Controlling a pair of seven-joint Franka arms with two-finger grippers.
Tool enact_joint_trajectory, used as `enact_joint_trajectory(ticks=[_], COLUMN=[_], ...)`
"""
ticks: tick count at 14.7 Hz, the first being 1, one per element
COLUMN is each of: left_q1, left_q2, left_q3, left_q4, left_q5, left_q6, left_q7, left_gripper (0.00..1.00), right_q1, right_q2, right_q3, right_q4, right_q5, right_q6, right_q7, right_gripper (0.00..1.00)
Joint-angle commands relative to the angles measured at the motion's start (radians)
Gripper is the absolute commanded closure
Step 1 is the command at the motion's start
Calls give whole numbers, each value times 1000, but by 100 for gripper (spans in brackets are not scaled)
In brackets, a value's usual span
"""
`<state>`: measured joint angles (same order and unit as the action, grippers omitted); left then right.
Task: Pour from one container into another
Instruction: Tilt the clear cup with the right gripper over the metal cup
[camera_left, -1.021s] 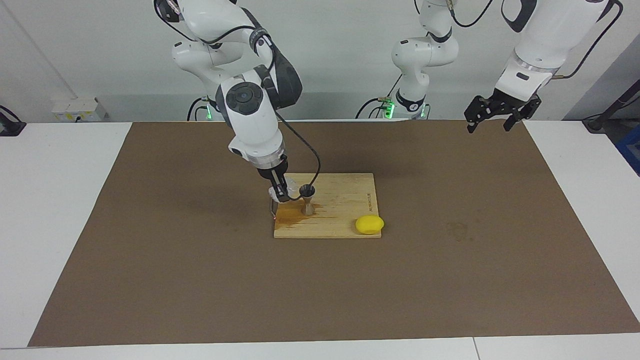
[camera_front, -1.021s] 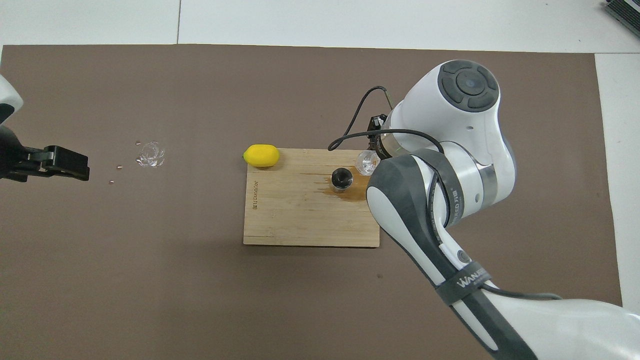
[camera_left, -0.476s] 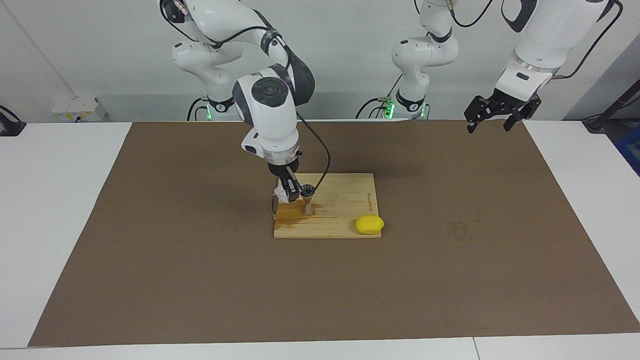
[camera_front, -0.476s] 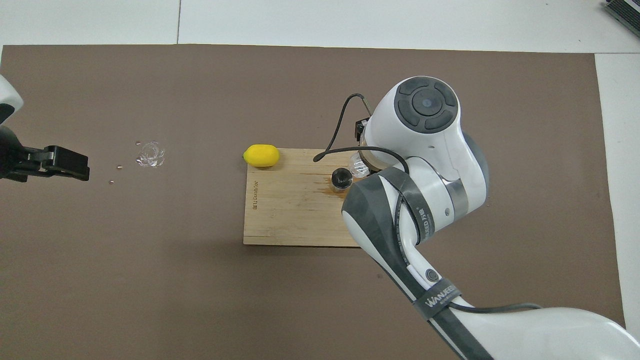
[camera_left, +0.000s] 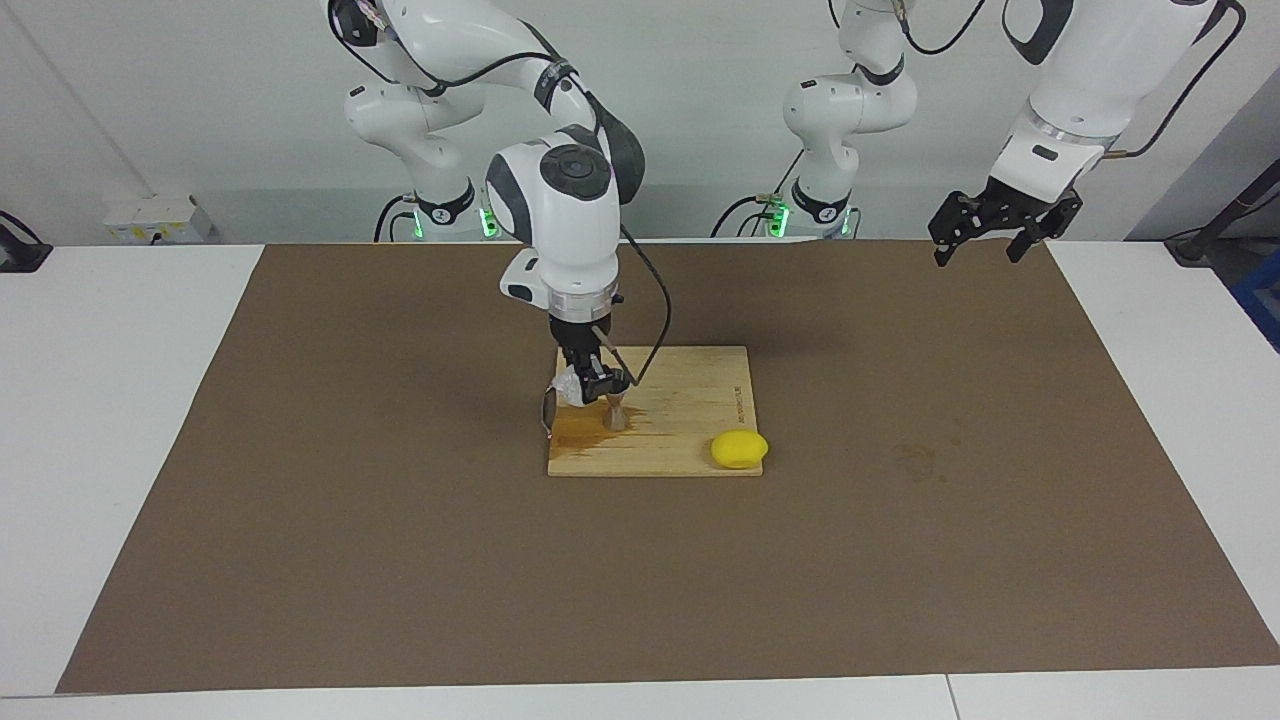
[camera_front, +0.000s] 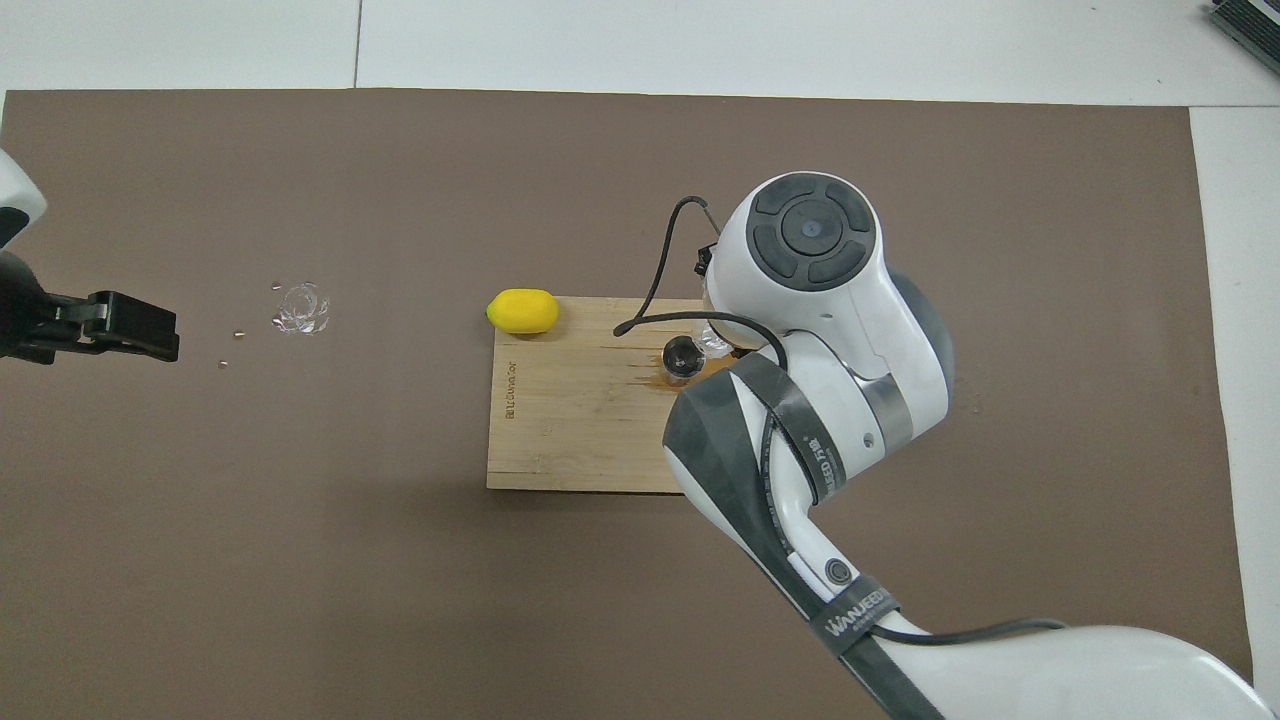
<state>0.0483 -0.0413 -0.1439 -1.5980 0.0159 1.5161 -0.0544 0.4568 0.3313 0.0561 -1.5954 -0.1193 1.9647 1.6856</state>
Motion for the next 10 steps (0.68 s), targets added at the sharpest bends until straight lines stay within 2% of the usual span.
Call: enact_joint_trajectory(ticks=[1, 5, 10], left_q1=[18, 19, 19], left_q2=[-17, -17, -17], left_q3=[-16, -14, -16], left_q4=[-10, -10, -10], left_q5=[15, 15, 15], left_q6=[-10, -14, -16], left_q7=[8, 8, 7], left_gripper=[0, 0, 0], right_q1=[11, 36, 40], right_q2=[8, 2, -3], right_q3=[1, 1, 2], right_q4=[-3, -24, -35], right_q5=[-49, -118, -145], right_q6=[26, 33, 31], right_q7=[32, 31, 28], right_gripper=[100, 100, 100])
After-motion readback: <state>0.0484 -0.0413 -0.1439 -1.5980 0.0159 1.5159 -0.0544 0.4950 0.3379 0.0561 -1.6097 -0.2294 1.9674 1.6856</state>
